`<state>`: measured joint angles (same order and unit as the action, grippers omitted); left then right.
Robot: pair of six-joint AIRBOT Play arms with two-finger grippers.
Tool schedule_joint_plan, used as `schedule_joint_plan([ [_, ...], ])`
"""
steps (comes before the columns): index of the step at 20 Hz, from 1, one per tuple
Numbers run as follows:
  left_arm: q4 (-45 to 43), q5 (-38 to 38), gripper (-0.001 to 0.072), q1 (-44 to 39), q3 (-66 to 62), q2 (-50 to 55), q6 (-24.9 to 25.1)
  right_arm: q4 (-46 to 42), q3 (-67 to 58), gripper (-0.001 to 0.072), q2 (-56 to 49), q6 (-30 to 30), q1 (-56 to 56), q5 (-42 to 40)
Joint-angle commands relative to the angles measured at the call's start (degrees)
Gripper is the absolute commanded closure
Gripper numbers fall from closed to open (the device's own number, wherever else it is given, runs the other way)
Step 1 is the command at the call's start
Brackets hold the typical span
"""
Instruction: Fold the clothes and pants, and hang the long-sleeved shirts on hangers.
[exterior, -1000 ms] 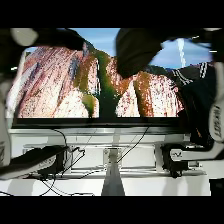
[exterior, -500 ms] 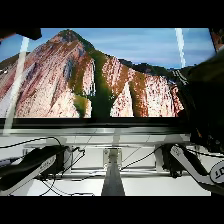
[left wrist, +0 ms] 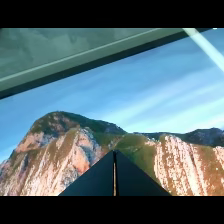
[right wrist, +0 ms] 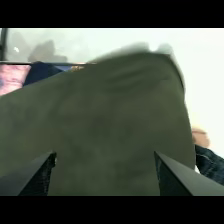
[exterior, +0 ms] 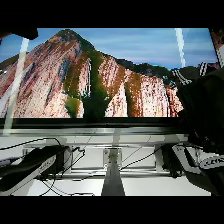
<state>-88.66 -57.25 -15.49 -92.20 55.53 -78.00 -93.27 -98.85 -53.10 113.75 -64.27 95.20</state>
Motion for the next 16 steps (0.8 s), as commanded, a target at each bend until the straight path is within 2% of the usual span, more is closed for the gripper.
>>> schedule_joint_plan([
  [1, 0.0, 0.0, 0.0688, 0.0, 0.0, 0.0, 0.0, 1.7, 0.0, 0.0020, -1.3, -3.8, 0.3, -0.5],
  [2, 0.0, 0.0, 0.0687, 0.0, 0.0, 0.0, 0.0, 3.3, 0.0, 0.0038, -1.9, -5.0, 1.7, -1.6],
  [6, 0.0, 0.0, 0.0688, 0.0, 0.0, 0.0, 0.0, 10.6, 0.0, 0.0354, -4.6, -10.1, 14.6, -4.7],
  [7, 0.0, 0.0, 0.0688, 0.0, 0.0, 0.0, 0.0, 10.9, 0.0, 0.0499, -5.1, -10.4, 19.4, -6.1],
  [8, 0.0, 0.0, 0.0688, 0.0, 0.0, 0.0, 0.0, 11.0, 0.0, 0.0683, -5.4, -10.6, 25.0, -8.5],
  [11, 0.0, 0.0, 0.0688, 0.0, 0.0, 0.0, 0.0, 10.8, 0.0, 0.0681, -5.5, -11.4, 43.1, -20.3],
  [13, 0.0, 0.0, 0.0688, 0.0, 0.0, 0.0, 0.0, 9.8, 0.0, 0.0681, -5.5, -18.7, 55.6, -27.1],
  [16, 0.0, 0.0, 0.0688, 0.0, 0.0, 0.0, 0.0, 2.7, 0.0, 0.0682, -5.6, -29.8, 70.2, -28.5],
])
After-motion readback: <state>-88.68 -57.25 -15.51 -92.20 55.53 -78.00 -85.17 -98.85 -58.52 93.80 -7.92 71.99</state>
